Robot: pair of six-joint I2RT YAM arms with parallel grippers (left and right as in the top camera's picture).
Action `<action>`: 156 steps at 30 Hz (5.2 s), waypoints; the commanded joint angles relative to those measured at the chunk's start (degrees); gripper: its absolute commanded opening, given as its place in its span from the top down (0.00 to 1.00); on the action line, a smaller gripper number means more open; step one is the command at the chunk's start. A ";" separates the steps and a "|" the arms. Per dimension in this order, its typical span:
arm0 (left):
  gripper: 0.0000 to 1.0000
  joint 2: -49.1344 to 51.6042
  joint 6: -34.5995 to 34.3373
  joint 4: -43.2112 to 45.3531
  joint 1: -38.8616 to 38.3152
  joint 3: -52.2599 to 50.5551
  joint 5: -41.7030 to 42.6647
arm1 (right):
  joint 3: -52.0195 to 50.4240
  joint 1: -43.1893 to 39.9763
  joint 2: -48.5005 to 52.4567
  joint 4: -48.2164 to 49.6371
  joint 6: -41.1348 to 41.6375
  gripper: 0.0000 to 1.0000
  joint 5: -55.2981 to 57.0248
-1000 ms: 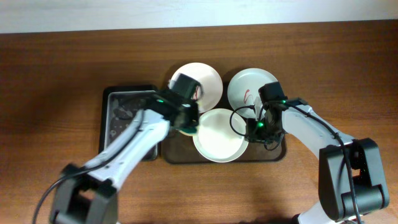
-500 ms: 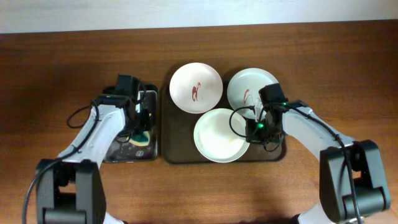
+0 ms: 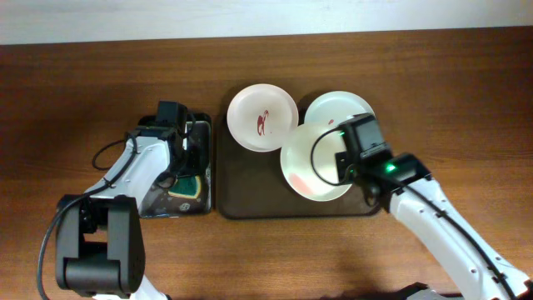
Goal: Clean dirty plates on tray and stack at the side
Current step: 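Lift the front white plate with the right gripper, tilting it up, then place the white plate on the table right of the tray, then grasp the pink plate's rim with the right gripper and pull it center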
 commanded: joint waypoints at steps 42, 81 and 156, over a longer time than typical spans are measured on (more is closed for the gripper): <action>0.06 1.81 0.46 4.55 0.20 1.03 -6.38 | 1.31 14.73 -1.25 5.33 -0.50 0.96 26.60; 0.13 -0.87 0.46 -4.90 0.17 5.66 4.20 | 8.04 -22.73 -1.55 -1.07 11.74 0.96 -0.94; 0.26 -0.92 0.42 -3.67 0.17 -0.17 3.72 | 32.89 -3.89 46.84 -17.90 -7.61 0.91 -33.66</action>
